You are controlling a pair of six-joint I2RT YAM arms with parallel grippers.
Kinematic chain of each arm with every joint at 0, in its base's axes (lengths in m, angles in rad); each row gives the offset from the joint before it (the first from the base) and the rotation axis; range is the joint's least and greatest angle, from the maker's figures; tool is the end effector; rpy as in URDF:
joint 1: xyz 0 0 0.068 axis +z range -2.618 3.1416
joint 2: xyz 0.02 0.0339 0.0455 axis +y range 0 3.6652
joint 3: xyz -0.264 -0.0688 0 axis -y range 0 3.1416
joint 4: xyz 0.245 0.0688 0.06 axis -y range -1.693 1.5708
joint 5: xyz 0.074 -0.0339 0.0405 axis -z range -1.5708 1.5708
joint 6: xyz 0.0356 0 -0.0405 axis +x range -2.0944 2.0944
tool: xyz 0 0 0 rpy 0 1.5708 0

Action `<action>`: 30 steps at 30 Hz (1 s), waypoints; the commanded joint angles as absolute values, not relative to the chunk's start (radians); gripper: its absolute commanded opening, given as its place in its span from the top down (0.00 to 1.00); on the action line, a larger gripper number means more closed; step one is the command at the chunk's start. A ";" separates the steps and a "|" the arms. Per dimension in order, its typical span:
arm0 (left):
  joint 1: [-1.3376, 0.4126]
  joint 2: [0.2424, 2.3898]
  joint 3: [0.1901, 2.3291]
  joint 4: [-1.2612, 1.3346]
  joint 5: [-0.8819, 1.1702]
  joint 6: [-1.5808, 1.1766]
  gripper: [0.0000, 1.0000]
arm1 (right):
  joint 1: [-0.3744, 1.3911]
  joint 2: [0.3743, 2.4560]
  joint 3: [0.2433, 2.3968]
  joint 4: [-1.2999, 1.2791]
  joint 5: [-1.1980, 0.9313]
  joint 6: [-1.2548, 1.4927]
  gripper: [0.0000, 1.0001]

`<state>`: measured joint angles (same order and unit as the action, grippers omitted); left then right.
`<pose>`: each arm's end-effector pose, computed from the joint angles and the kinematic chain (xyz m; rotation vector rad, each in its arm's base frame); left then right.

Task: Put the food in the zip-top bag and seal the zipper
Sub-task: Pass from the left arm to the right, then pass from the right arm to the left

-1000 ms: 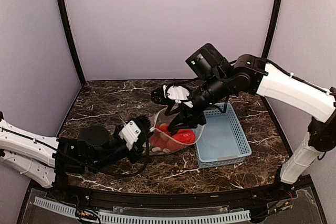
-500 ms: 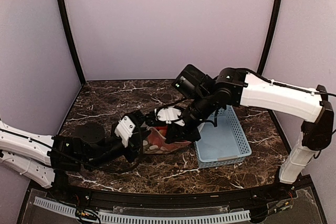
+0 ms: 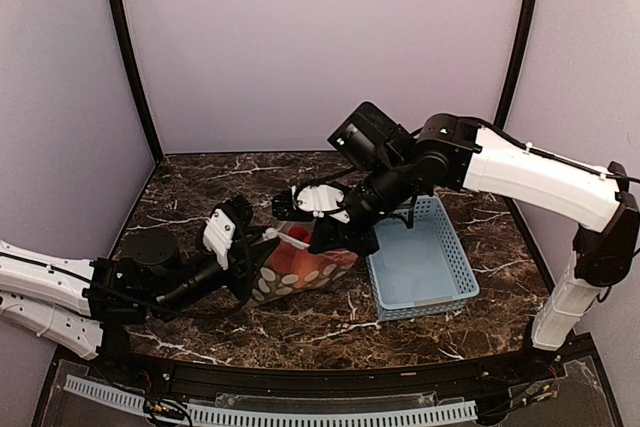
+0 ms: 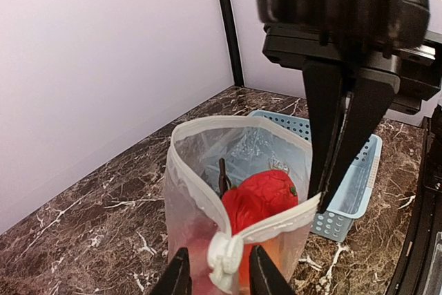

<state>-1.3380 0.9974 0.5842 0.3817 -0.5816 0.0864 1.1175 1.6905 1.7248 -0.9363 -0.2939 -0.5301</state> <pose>0.0718 -0.2183 0.2886 0.6754 1.4729 -0.5058 0.1490 0.3294 0.3592 -1.9350 1.6153 0.6098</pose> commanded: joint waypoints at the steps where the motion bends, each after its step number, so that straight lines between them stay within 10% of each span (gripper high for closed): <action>1: -1.311 0.981 0.556 0.408 -0.548 0.089 0.73 | 1.121 1.700 1.754 -0.933 -0.314 -0.534 1.00; 24: -1.259 0.993 0.524 0.454 -0.429 0.056 0.98 | 1.119 1.712 1.759 -0.921 -0.295 -0.525 1.00; 30: -1.259 0.947 0.562 0.351 -0.421 0.095 0.99 | 1.112 1.730 1.848 -0.923 -0.291 -0.537 0.77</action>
<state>-1.2652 0.9920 0.5339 0.4129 -0.4355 0.0647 1.1164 1.7119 1.7573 -0.9443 -0.2890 -0.5289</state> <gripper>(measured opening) 0.013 0.182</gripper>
